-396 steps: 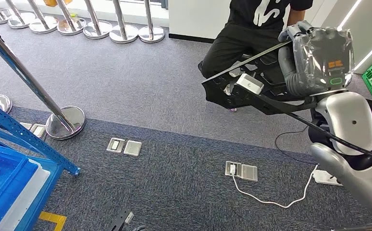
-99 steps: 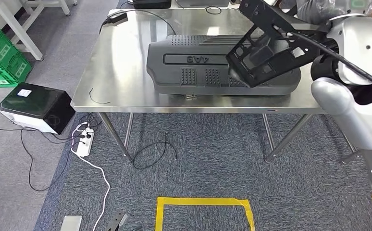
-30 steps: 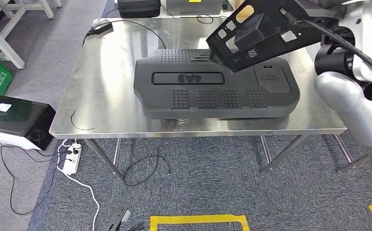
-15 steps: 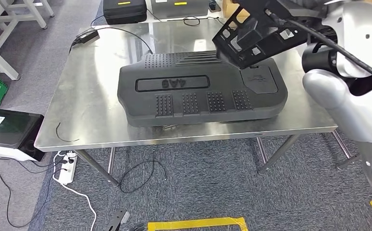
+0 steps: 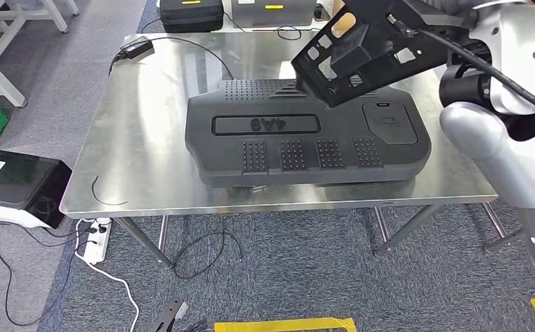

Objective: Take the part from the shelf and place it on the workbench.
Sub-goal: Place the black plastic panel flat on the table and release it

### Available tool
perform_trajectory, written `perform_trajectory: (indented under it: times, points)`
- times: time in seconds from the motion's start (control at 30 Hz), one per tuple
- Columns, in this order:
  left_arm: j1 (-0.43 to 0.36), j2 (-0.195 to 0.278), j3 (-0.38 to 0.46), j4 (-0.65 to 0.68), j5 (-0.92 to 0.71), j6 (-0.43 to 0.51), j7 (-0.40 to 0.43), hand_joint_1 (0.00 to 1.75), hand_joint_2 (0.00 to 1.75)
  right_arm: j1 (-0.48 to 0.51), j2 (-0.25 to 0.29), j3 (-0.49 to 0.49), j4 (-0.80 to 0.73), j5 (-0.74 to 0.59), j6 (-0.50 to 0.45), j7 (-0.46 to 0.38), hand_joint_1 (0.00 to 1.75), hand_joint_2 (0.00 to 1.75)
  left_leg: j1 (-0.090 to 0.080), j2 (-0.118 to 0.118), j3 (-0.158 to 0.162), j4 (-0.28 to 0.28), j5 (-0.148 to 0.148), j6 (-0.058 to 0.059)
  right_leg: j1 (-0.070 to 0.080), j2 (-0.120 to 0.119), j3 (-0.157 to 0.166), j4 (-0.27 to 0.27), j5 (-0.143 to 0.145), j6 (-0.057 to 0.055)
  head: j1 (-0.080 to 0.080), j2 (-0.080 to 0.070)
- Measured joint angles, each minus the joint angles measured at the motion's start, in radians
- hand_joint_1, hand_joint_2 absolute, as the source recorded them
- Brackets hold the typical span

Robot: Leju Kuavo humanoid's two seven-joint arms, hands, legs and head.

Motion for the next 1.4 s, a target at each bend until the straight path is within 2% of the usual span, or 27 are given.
perform_trajectory:
  times: [0.07, 0.1, 0.13, 0.2, 0.3, 0.33, 0.4, 0.43, 0.47, 0.5, 0.53, 0.6, 0.67, 0.77, 0.83, 0.87, 0.93, 0.97, 1.0, 1.03, 1.07, 1.13, 1.17, 1.23, 1.3, 1.33, 1.4]
  points:
    - [0.000, 0.000, 0.000, 0.000, 0.000, 0.000, 0.000, 0.00, 1.75, 0.000, 0.000, 0.001, 0.002, -0.001, 0.000, 0.000, 1.75, 1.75, 0.001, -0.001, 0.008, 0.008, -0.013, -0.005, 0.001, -0.005, 0.045, -0.117, 0.077, -0.003, 0.009, 0.000]
    - [0.000, 0.000, 0.000, 0.000, 0.000, 0.000, 0.000, 0.00, 1.75, 0.000, 0.000, 0.002, 0.002, -0.001, -0.001, 0.000, 1.75, 1.75, -0.001, -0.001, 0.011, 0.012, -0.019, -0.009, 0.004, -0.007, 0.070, -0.175, 0.103, -0.006, 0.013, 0.000]
    - [0.000, 0.000, 0.000, 0.000, 0.000, 0.000, 0.000, 0.00, 1.75, -0.001, 0.001, 0.002, 0.003, -0.001, -0.001, 0.000, 1.75, 1.75, -0.002, -0.002, 0.013, 0.014, -0.023, -0.013, 0.007, -0.009, 0.088, -0.214, 0.114, -0.010, 0.016, 0.000]
    - [0.000, 0.000, 0.000, 0.000, 0.000, 0.000, 0.000, 0.00, 1.75, -0.002, 0.001, 0.004, 0.004, -0.001, -0.001, 0.000, 1.75, 1.75, -0.005, -0.001, 0.013, 0.015, -0.027, -0.023, 0.012, -0.008, 0.096, -0.234, 0.107, -0.018, 0.015, 0.000]
    - [0.000, 0.000, 0.000, 0.000, 0.000, 0.000, 0.000, 0.00, 1.75, -0.002, 0.002, 0.006, 0.005, -0.001, -0.002, 0.000, 1.75, 1.75, -0.006, 0.000, 0.013, 0.037, -0.046, -0.038, 0.005, -0.005, 0.107, -0.243, 0.104, -0.034, 0.005, 0.000]
    - [0.000, 0.000, 0.000, 0.000, 0.000, 0.000, 0.000, 0.00, 1.75, -0.002, 0.003, 0.006, 0.006, -0.001, -0.002, 0.000, 1.75, 1.75, -0.005, 0.000, -0.001, 0.075, -0.067, -0.043, 0.002, -0.005, 0.113, -0.246, 0.103, -0.040, -0.001, 0.000]
    - [0.001, 0.000, 0.000, 0.000, 0.000, 0.000, 0.000, 0.00, 1.75, -0.002, 0.005, 0.008, 0.006, -0.001, -0.002, 0.000, 1.75, 1.75, -0.002, 0.001, -0.061, 0.198, -0.122, -0.049, 0.003, -0.005, 0.120, -0.247, 0.098, -0.049, -0.014, 0.000]
    - [0.002, 0.000, 0.000, 0.000, 0.000, 0.000, 0.000, 0.00, 1.75, -0.001, 0.006, 0.009, 0.006, -0.001, -0.002, -0.001, 1.75, 1.75, 0.000, 0.001, -0.095, 0.258, -0.141, -0.051, 0.004, -0.004, 0.122, -0.247, 0.095, -0.051, -0.019, 0.000]
    - [0.002, 0.000, 0.000, 0.000, 0.000, 0.000, 0.000, 0.00, 1.75, -0.001, 0.007, 0.009, 0.007, -0.002, -0.002, -0.001, 1.75, 1.75, 0.001, 0.001, -0.118, 0.292, -0.143, -0.051, 0.004, -0.003, 0.125, -0.246, 0.092, -0.052, -0.023, 0.000]
    - [0.003, 0.000, 0.000, 0.000, 0.000, 0.000, 0.000, 0.00, 1.75, 0.000, 0.008, 0.010, 0.007, -0.002, -0.002, -0.001, 1.75, 1.75, 0.002, 0.001, -0.124, 0.289, -0.125, -0.050, 0.004, -0.001, 0.129, -0.246, 0.089, -0.052, -0.026, 0.000]
    - [0.003, 0.000, 0.000, 0.001, 0.000, 0.000, 0.000, 0.00, 1.75, 0.001, 0.009, 0.010, 0.007, -0.002, -0.002, -0.001, 1.75, 1.75, 0.002, 0.001, -0.111, 0.248, -0.090, -0.048, 0.004, 0.001, 0.134, -0.246, 0.085, -0.050, -0.029, 0.000]
    - [0.003, 0.000, 0.000, 0.001, 0.000, 0.001, 0.000, 0.00, 1.75, 0.001, 0.010, 0.010, 0.007, -0.002, -0.002, -0.001, 1.75, 1.75, 0.000, -0.001, -0.057, 0.113, -0.013, -0.040, 0.006, 0.005, 0.144, -0.245, 0.077, -0.044, -0.035, 0.000]
    - [0.004, 0.000, 0.000, 0.001, 0.000, 0.002, 0.000, 0.00, 1.75, 0.001, 0.010, 0.010, 0.007, -0.002, -0.002, -0.001, 1.75, 1.75, -0.004, -0.002, -0.025, 0.029, 0.014, -0.031, 0.008, 0.008, 0.145, -0.243, 0.072, -0.036, -0.036, 0.000]
    - [0.005, 0.000, 0.000, 0.002, 0.000, 0.002, 0.000, 0.00, 1.75, 0.003, 0.011, 0.010, 0.008, -0.002, -0.002, -0.001, 1.75, 1.75, -0.005, -0.002, -0.018, 0.008, 0.010, -0.019, 0.005, 0.007, 0.147, -0.247, 0.067, -0.019, -0.034, 0.000]
    - [0.004, 0.000, 0.000, 0.002, 0.001, 0.002, 0.000, 0.00, 1.75, 0.002, 0.010, 0.009, 0.008, -0.003, -0.002, -0.001, 1.75, 1.75, -0.001, -0.002, -0.008, -0.004, 0.013, -0.010, 0.003, 0.003, 0.134, -0.208, 0.042, -0.009, -0.027, 0.000]
    - [0.003, 0.000, 0.000, 0.002, 0.001, 0.002, 0.000, 0.00, 1.75, 0.001, 0.010, 0.009, 0.009, -0.004, -0.002, -0.001, 1.75, 1.75, 0.001, -0.002, -0.004, -0.008, 0.013, -0.006, 0.002, 0.001, 0.109, -0.157, 0.017, -0.006, -0.021, 0.000]
    - [0.003, 0.000, 0.000, 0.002, 0.001, 0.002, 0.000, 0.00, 1.75, 0.001, 0.011, 0.010, 0.011, -0.008, -0.004, -0.002, 1.75, 1.75, 0.000, -0.001, -0.003, -0.007, 0.009, -0.002, 0.002, 0.000, 0.036, -0.026, -0.031, 0.000, -0.008, 0.000]
    - [0.004, 0.000, 0.000, 0.002, 0.001, 0.002, 0.000, 0.00, 1.75, 0.002, 0.011, 0.011, 0.012, -0.010, -0.005, -0.003, 1.75, 1.75, 0.000, -0.001, -0.002, -0.005, 0.006, 0.000, 0.001, 0.000, 0.008, 0.017, -0.037, 0.001, -0.004, 0.000]
    - [0.004, 0.000, 0.000, 0.002, 0.001, 0.002, 0.000, 0.00, 1.75, 0.003, 0.011, 0.013, 0.014, -0.012, -0.007, -0.003, 1.75, 1.75, 0.000, -0.001, 0.000, -0.002, 0.003, 0.000, 0.001, 0.000, -0.004, 0.023, -0.022, 0.002, 0.000, 0.000]
    - [0.004, 0.000, 0.000, 0.002, 0.001, 0.002, 0.000, 0.00, 1.75, 0.003, 0.011, 0.014, 0.015, -0.014, -0.008, -0.004, 1.75, 1.75, 0.000, -0.002, 0.003, 0.001, -0.002, -0.001, 0.001, -0.001, 0.005, -0.010, 0.010, 0.001, 0.004, 0.000]
    - [0.004, 0.000, 0.000, 0.002, 0.001, 0.002, 0.000, 0.00, 1.75, 0.003, 0.011, 0.015, 0.016, -0.016, -0.010, -0.004, 1.75, 1.75, 0.000, -0.002, 0.007, 0.004, -0.009, -0.003, 0.001, -0.002, 0.030, -0.075, 0.053, -0.001, 0.008, 0.000]
    - [0.004, 0.000, 0.001, 0.002, 0.002, 0.002, 0.000, 0.00, 1.75, 0.000, 0.013, 0.016, 0.018, -0.018, -0.015, -0.006, 1.75, 1.75, -0.003, -0.004, 0.013, 0.011, -0.020, -0.011, 0.006, -0.005, 0.082, -0.195, 0.106, -0.008, 0.016, 0.000]
    - [0.003, 0.000, 0.001, 0.002, 0.003, 0.002, 0.000, 0.00, 1.75, -0.002, 0.015, 0.017, 0.020, -0.018, -0.019, -0.007, 1.75, 1.75, -0.004, -0.004, 0.014, 0.012, -0.023, -0.015, 0.009, -0.006, 0.096, -0.226, 0.113, -0.012, 0.017, 0.000]
    - [0.004, 0.000, 0.001, 0.002, 0.005, 0.002, 0.000, 0.00, 1.75, -0.005, 0.018, 0.018, 0.023, -0.021, -0.023, -0.007, 1.75, 1.75, -0.005, -0.004, 0.016, 0.012, -0.026, -0.024, 0.013, -0.004, 0.101, -0.239, 0.106, -0.021, 0.015, 0.000]
    - [0.004, 0.000, 0.001, 0.002, 0.006, 0.002, -0.001, 0.00, 1.75, -0.005, 0.022, 0.019, 0.026, -0.022, -0.024, -0.007, 1.75, 1.75, -0.006, -0.003, 0.017, 0.022, -0.037, -0.035, 0.007, -0.004, 0.108, -0.245, 0.105, -0.033, 0.009, 0.000]
    - [0.004, 0.000, 0.001, 0.002, 0.006, 0.002, -0.001, 0.00, 1.75, -0.005, 0.024, 0.019, 0.027, -0.023, -0.025, -0.007, 1.75, 1.75, -0.006, -0.003, 0.009, 0.048, -0.053, -0.041, 0.005, -0.005, 0.114, -0.249, 0.104, -0.039, 0.005, 0.000]
    - [0.005, 0.000, 0.001, 0.002, 0.006, 0.002, -0.002, 0.00, 1.75, -0.006, 0.028, 0.020, 0.029, -0.023, -0.025, -0.007, 1.75, 1.75, -0.003, -0.002, -0.042, 0.161, -0.107, -0.048, 0.003, -0.006, 0.123, -0.252, 0.100, -0.050, -0.007, 0.000]
